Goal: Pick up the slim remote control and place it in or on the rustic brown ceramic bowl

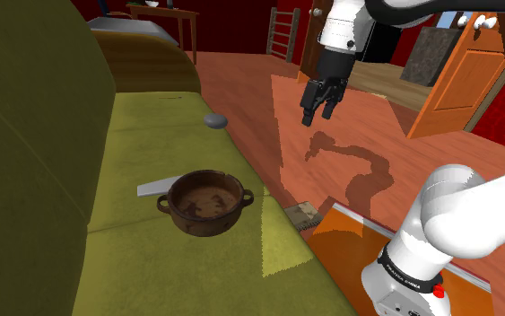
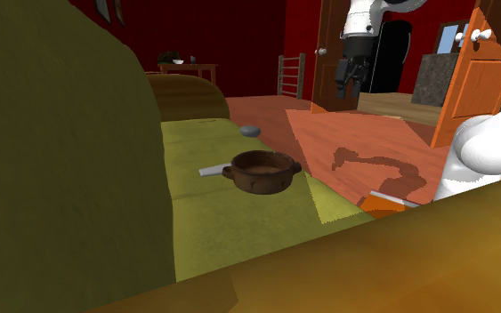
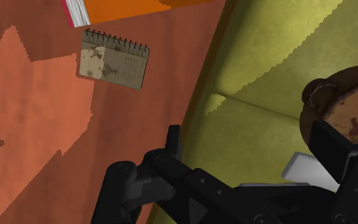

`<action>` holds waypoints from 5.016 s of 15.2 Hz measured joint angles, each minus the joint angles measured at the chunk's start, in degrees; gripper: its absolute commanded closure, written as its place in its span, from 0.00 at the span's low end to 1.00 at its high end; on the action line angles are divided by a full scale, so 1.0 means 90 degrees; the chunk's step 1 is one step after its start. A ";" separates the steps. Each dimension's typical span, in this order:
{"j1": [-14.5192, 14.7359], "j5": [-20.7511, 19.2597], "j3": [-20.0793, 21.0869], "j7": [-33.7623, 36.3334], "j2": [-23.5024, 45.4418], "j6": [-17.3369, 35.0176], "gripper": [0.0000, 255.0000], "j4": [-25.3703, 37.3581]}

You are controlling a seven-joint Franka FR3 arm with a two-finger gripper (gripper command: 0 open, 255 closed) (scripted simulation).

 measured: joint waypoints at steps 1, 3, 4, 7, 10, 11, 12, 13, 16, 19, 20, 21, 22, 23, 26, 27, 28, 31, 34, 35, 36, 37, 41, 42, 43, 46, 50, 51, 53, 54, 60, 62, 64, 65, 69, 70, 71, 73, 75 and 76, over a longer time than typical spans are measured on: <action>0.0000 0.0000 0.0000 0.0000 0.0000 0.0000 0.00 0.0000; 0.0075 -0.0031 -0.0026 -0.0218 0.0266 0.0202 0.00 0.0048; 0.0121 -0.0062 -0.0056 -0.0390 0.0477 0.0337 0.00 0.0114; 0.0291 -0.0124 -0.0107 -0.0919 0.1165 0.0792 0.00 0.0308; 0.0442 -0.0185 -0.0157 -0.1478 0.1895 0.1243 0.00 0.0563; 0.0497 -0.0200 -0.0158 -0.1655 0.2109 0.1351 0.00 0.0661; 0.0550 -0.0214 -0.0159 -0.1829 0.2378 0.1442 0.00 0.0833; 0.0609 -0.0219 -0.0141 -0.1982 0.2656 0.1562 0.00 0.0981; 0.0751 -0.0253 -0.0109 -0.2485 0.3402 0.1886 0.00 0.1375; 0.0892 -0.0294 -0.0022 -0.2930 0.4122 0.2050 0.00 0.1906; 0.0929 -0.0311 0.0003 -0.3088 0.4345 0.2142 0.00 0.2029; 0.0984 -0.0328 0.0053 -0.3207 0.4549 0.2178 0.00 0.2187; 0.1037 -0.0353 0.0103 -0.3324 0.4802 0.2224 0.00 0.2391; 0.1068 -0.0377 0.0132 -0.3479 0.4998 0.2286 0.00 0.2515; 0.1187 -0.0472 0.0256 -0.3884 0.5590 0.2423 0.00 0.2944; 0.1224 -0.0515 0.0296 -0.4019 0.5831 0.2436 0.00 0.3164; 0.1265 -0.0558 0.0339 -0.4147 0.6041 0.2464 0.00 0.3335; 0.1426 -0.0708 0.0490 -0.4467 0.6698 0.2475 0.00 0.3951; 0.1571 -0.0895 0.0597 -0.4796 0.7266 0.2456 0.00 0.4608; 0.1605 -0.0951 0.0626 -0.4927 0.7439 0.2463 0.00 0.4797; 0.1625 -0.0986 0.0638 -0.4983 0.7525 0.2613 0.00 0.4846; 0.1659 -0.1011 0.0648 -0.4977 0.7597 0.2926 0.00 0.4844; 0.1684 -0.1032 0.0631 -0.5021 0.7807 0.3589 0.00 0.4755; 0.1703 -0.1033 0.0631 -0.5028 0.7922 0.3715 0.00 0.4780; 0.1705 -0.1025 0.0631 -0.5023 0.7865 0.3529 0.00 0.4569; 0.1730 -0.1030 0.0626 -0.5020 0.7955 0.3075 0.00 0.4639; 0.1735 -0.1029 0.0628 -0.5020 0.7962 0.3010 0.00 0.4629; 0.1735 -0.1029 0.0628 -0.5020 0.7962 0.3008 1.00 0.4628; 0.1735 -0.1030 0.0627 -0.5020 0.7962 0.3006 1.00 0.4629; 0.1735 -0.1030 0.0628 -0.5020 0.7963 0.3005 1.00 0.4629; 0.1736 -0.1029 0.0628 -0.5020 0.7964 0.3005 1.00 0.4629; 0.1736 -0.1026 0.0630 -0.5023 0.7951 0.2968 1.00 0.4652; 0.1731 -0.1012 0.0637 -0.5035 0.7880 0.2851 1.00 0.4699; 0.1738 -0.1006 0.0643 -0.5029 0.7849 0.2779 1.00 0.4742; 0.1720 -0.0977 0.0651 -0.5070 0.7725 0.2510 1.00 0.4890; 0.1719 -0.0967 0.0657 -0.5071 0.7659 0.2449 1.00 0.4884; 0.1715 -0.0962 0.0659 -0.5081 0.7635 0.2387 1.00 0.4925; 0.1715 -0.0950 0.0664 -0.5090 0.7588 0.2239 1.00 0.5026; 0.1707 -0.0938 0.0665 -0.5113 0.7546 0.2083 1.00 0.5141; 0.1713 -0.0933 0.0670 -0.5107 0.7512 0.2019 1.00 0.5171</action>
